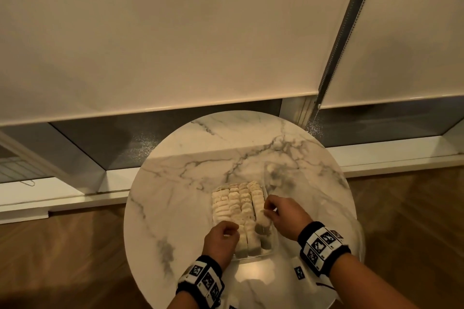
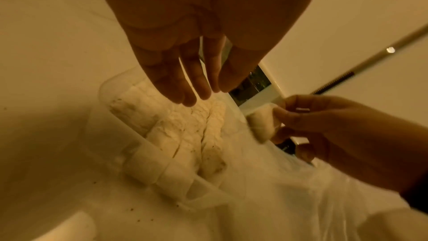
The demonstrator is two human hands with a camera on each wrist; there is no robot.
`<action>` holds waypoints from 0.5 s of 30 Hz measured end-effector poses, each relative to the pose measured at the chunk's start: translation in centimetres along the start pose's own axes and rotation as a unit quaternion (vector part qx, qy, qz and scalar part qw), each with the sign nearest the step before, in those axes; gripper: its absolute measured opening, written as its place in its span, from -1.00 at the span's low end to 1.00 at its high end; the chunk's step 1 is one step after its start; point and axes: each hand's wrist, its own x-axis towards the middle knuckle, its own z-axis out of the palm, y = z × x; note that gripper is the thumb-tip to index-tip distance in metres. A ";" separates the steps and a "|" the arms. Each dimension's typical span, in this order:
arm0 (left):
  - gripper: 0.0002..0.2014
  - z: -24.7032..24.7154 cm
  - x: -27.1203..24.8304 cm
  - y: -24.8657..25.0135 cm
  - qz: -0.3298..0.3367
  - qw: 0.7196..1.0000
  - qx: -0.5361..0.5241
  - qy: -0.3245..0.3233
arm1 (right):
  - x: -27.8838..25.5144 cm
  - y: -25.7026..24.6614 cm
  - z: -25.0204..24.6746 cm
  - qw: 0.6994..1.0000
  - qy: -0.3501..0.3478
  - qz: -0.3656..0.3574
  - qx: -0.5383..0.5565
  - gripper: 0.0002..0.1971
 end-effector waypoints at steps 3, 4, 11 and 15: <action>-0.85 1.2 -0.3 -0.3 0.018 0.995 0.082 -0.056 | 0.1 -0.3 0.0 0.997 -0.043 -0.028 -0.052 -0.96; -0.82 1.8 -0.3 -0.4 0.023 0.990 0.116 -0.071 | 0.1 -0.4 0.1 0.996 -0.057 -0.032 -0.066 -0.94; -0.66 4.8 -1.0 -0.5 0.044 0.946 0.265 -0.182 | 0.9 -0.1 1.0 0.980 -0.171 0.020 -0.104 -0.79; -0.62 4.9 -0.6 -1.8 0.051 0.940 0.287 -0.180 | 1.2 -0.3 1.8 0.959 -0.242 0.061 -0.135 -0.81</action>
